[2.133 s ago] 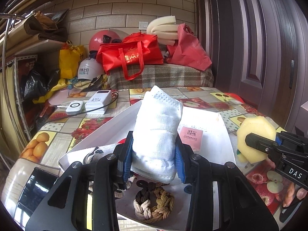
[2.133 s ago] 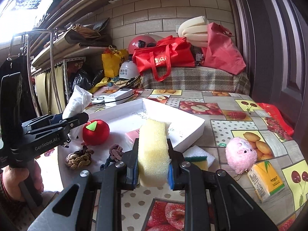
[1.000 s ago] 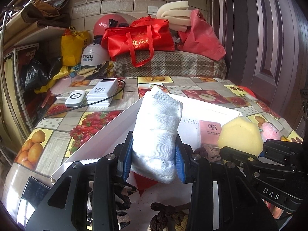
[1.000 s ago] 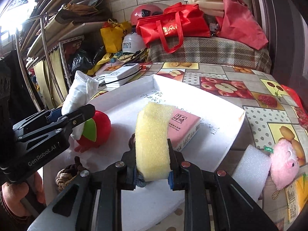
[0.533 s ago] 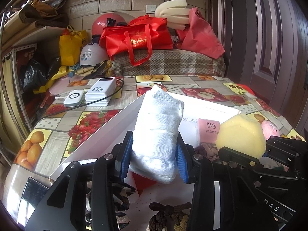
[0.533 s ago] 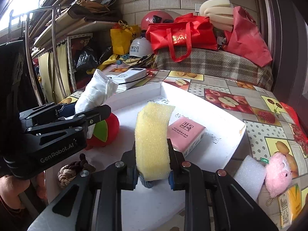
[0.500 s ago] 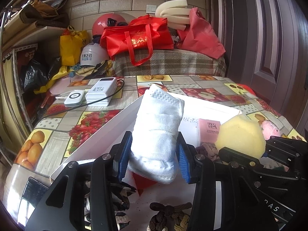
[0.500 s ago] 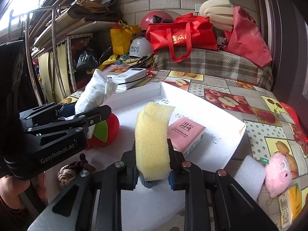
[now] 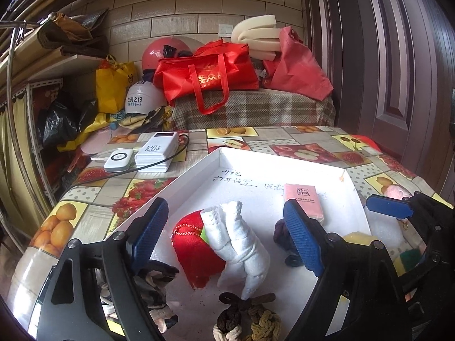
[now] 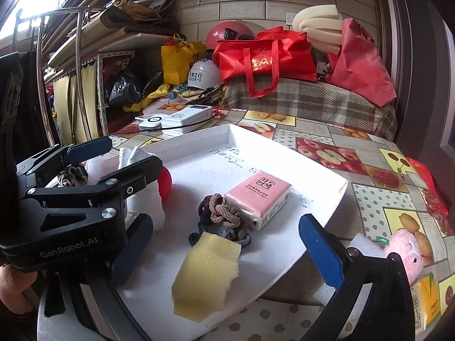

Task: Organize soft objects
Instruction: 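Carry yellow sponge and white towel into the white box and open both tools, then move both tools back toward the remaining soft items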

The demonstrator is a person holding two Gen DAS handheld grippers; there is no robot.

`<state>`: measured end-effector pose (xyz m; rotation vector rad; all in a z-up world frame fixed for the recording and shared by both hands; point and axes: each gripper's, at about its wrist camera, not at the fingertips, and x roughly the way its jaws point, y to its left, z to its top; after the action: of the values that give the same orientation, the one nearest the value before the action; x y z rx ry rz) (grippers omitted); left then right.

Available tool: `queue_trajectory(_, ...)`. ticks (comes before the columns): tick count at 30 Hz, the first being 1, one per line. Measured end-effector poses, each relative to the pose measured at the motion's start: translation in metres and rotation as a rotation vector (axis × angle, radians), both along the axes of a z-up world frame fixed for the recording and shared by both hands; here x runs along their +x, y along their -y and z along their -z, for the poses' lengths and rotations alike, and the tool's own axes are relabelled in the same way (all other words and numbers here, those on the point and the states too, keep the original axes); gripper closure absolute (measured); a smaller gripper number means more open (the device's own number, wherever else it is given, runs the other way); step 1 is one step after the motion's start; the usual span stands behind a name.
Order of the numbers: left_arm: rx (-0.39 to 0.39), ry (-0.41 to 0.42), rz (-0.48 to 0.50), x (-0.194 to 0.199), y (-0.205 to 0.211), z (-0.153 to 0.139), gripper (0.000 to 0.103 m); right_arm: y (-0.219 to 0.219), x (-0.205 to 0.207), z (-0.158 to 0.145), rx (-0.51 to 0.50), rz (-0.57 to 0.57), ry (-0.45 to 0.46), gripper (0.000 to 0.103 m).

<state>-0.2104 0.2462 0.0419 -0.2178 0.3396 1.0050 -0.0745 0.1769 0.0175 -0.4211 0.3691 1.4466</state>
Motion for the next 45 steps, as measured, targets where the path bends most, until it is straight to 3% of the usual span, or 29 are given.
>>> queue_trajectory(11, 0.059, 0.069, -0.064, -0.014, 0.009, -0.005, 0.017, 0.007, 0.012, -0.002, 0.040, 0.059, -0.042, 0.000)
queue_trajectory(15, 0.075, 0.075, -0.066, -0.015, 0.013, -0.005, 0.000, 0.007, 0.012, -0.003, 0.044, 0.059, -0.038, 0.000)
queue_trajectory(31, 0.087, 0.097, -0.119, -0.022, 0.014, -0.006, 0.000, 0.017, 0.011, -0.006, 0.100, 0.136, -0.012, 0.000)
queue_trajectory(38, 0.079, 0.143, -0.130, -0.031, 0.021, -0.005, 0.000, 0.021, 0.007, -0.008, 0.126, 0.122, 0.003, 0.000)
queue_trajectory(45, 0.079, 0.121, -0.142, -0.029, 0.033, -0.003, 0.000, 0.028, 0.004, -0.011, 0.167, 0.111, 0.016, 0.000)
